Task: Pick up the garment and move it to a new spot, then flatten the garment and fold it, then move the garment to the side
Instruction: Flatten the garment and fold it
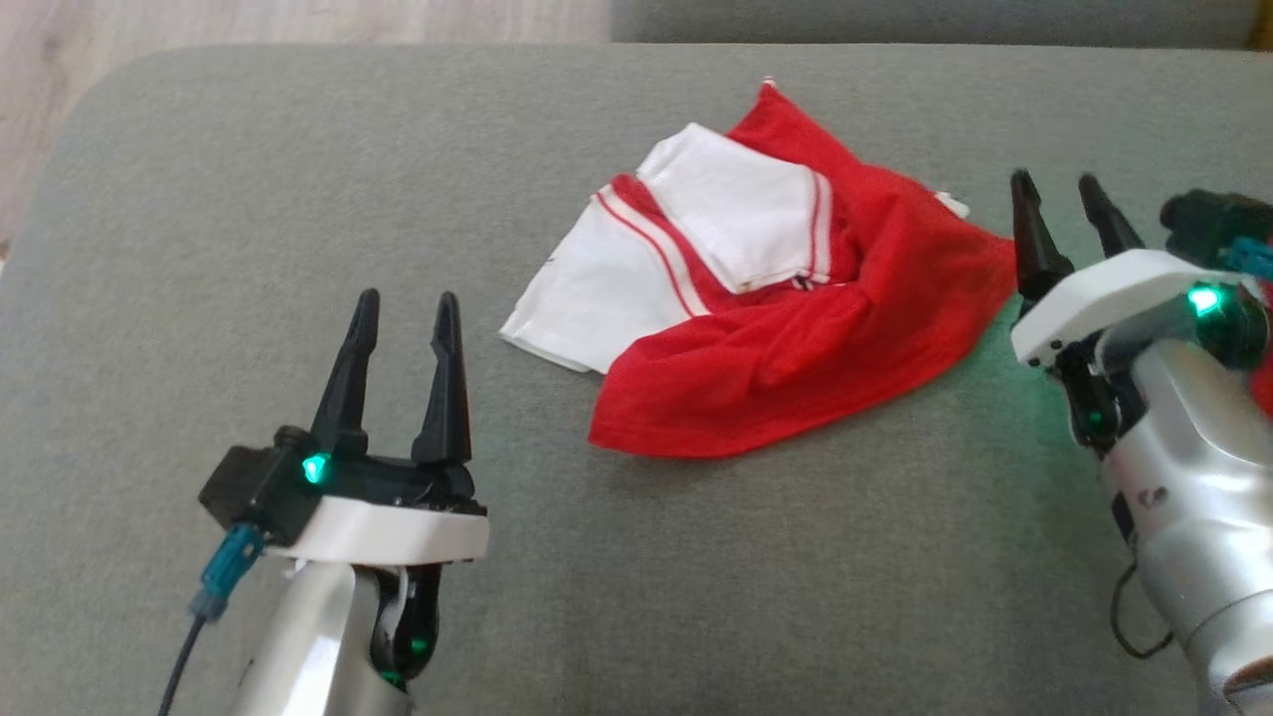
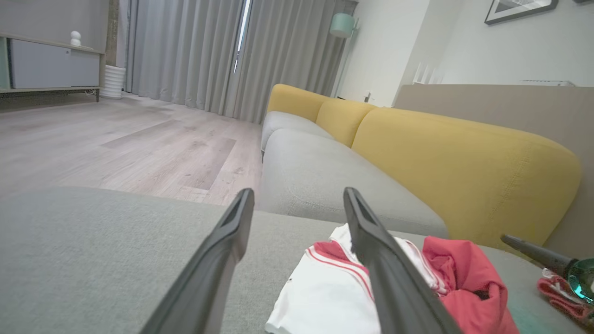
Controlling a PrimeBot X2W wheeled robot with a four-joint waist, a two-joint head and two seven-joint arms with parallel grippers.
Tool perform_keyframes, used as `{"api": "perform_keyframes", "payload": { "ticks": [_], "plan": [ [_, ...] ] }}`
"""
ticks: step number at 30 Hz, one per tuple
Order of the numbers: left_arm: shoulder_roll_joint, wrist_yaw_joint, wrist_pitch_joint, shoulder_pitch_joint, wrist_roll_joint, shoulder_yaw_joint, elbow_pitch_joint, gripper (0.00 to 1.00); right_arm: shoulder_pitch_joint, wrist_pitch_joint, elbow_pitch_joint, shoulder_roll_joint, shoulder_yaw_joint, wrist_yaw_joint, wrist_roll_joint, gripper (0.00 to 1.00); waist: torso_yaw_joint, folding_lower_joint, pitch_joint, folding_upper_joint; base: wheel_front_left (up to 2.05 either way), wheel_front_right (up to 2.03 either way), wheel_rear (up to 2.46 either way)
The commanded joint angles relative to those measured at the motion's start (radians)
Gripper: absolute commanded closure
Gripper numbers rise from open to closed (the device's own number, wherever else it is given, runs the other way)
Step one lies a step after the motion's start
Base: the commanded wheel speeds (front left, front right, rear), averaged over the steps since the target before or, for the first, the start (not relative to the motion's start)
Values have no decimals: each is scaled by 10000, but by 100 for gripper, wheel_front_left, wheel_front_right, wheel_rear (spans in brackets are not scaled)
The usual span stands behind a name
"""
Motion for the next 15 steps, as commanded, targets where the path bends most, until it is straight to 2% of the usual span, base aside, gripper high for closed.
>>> {"api": "perform_keyframes", "payload": {
  "ticks": [1, 5, 7, 12, 13, 15],
  "plan": [
    [39, -29, -51, -371, 124, 447, -421, 0, -216, -370, -544, 119, 136, -9, -379, 0, -286, -1, -99, -1, 0, 0, 0],
    [39, -40, -51, -322, 146, 612, -685, 0, 127, -686, -1640, 272, -366, -9, -1157, 0, -684, -1, -298, -1, 0, 0, 0],
    [39, -44, -51, -247, 163, 703, -826, 0, 602, -706, -2612, 452, -966, -9, -1734, 0, -895, -1, -403, -1, 0, 0, 0],
    [39, -52, -51, -45, 206, 839, -994, 0, 2832, -713, -5331, 1458, -2357, -9, -3534, 0, -1325, -1, -581, -1, 0, 0, 0],
    [39, -52, -51, -45, 206, 839, -994, 0, 2832, -713, -5331, 1458, -2357, -9, -3534, 0, -1325, -1, -581, -1, 0, 0, 0],
    [39, -54, -51, 44, 214, 823, -1021, 0, 3736, -714, -6168, 1776, -2692, -9, -3934, 0, -1440, -1, -623, -1, 0, 0, 0]
  ]
}}
